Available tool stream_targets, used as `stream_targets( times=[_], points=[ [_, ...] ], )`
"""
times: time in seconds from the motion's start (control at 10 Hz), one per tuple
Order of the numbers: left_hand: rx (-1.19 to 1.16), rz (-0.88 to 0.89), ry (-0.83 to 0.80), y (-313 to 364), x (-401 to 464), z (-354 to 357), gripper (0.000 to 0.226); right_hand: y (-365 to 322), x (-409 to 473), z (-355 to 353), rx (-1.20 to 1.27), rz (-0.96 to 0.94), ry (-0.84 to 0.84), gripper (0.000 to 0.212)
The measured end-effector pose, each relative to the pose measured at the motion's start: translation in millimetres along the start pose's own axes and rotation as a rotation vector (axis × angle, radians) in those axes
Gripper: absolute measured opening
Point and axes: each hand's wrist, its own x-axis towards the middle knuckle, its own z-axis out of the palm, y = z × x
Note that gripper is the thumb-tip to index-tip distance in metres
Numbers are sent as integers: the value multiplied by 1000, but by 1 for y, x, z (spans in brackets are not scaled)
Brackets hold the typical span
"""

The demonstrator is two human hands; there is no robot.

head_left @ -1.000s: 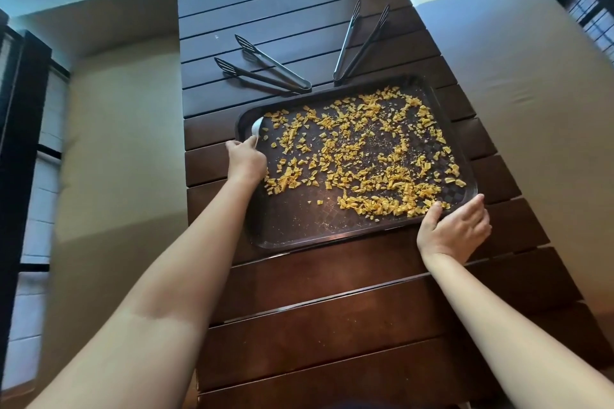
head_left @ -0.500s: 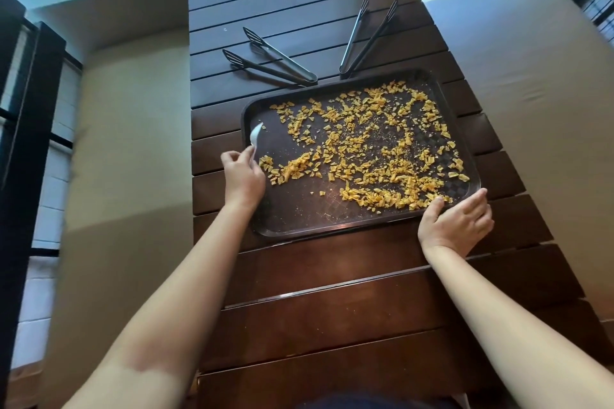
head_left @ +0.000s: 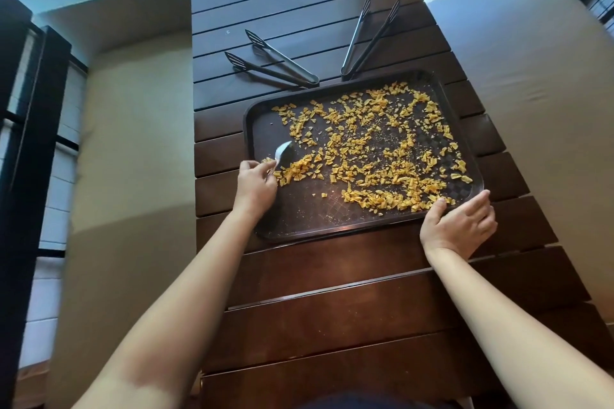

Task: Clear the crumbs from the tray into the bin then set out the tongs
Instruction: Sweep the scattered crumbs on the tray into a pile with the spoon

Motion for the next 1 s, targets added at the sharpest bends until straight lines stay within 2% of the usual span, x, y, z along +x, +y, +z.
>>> stream_targets(
  times=[0.1, 0.2, 0.4, 0.7, 0.8, 0.9, 1.0],
  points=[
    [-25, -57, 97, 5, 6, -7, 36, -1, 0, 0, -2, 2, -1, 77],
    [-15, -127, 123, 13, 18, -11, 40, -1, 0, 0, -2, 5, -4, 77],
    [-51, -186, 20, 26, 36, -5, 41, 0, 0, -2, 13, 8, -2, 77],
    [121, 53, -253, 17, 1, 3, 32, -1, 0, -1, 17, 4, -4, 78],
    [117, 39, -297, 6, -11, -2, 30, -1, 0, -2, 22, 5, -8, 77],
    [-39, -29, -118, -4, -21, -9, 27, -1, 0, -2, 14, 5, -13, 77],
    [-61, -64, 91, -7, -22, -12, 31, 0, 0, -2, 10, 6, -15, 77]
  ],
)
